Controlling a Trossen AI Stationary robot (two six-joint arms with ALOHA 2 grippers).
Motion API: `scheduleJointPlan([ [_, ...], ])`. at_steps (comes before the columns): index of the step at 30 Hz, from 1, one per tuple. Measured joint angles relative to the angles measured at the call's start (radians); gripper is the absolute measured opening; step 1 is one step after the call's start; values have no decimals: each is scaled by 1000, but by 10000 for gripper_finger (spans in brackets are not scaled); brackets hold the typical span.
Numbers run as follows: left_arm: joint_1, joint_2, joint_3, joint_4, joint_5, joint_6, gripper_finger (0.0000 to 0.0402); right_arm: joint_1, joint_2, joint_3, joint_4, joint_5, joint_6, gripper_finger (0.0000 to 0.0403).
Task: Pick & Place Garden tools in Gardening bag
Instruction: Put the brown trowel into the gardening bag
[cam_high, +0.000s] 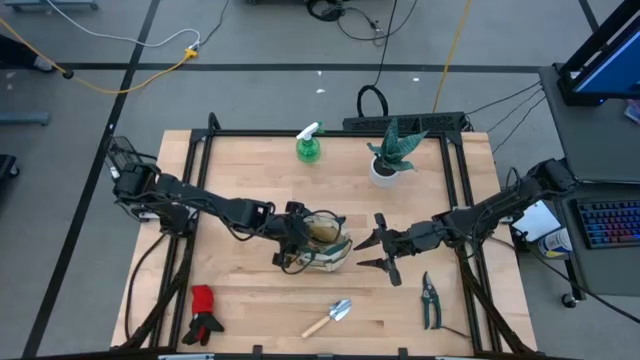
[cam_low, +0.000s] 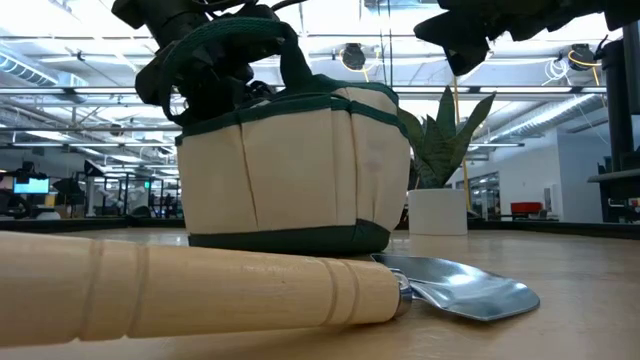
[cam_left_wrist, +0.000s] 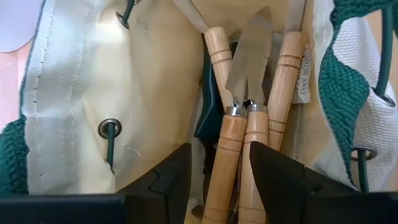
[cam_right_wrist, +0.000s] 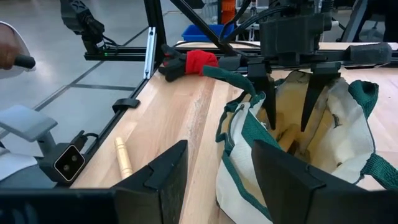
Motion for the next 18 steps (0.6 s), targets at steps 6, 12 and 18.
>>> scheduleJointPlan([
  [6, -9, 0, -2, 60, -55, -12, 146, 0, 0, 0, -11, 0, 0, 171],
  [12, -37, -2, -2, 80, -65, 2, 131, 0, 0, 0, -11, 0, 0, 171],
  [18, -72, -2, -2, 109, -172, 3, 127, 0, 0, 0, -8, 0, 0, 171],
])
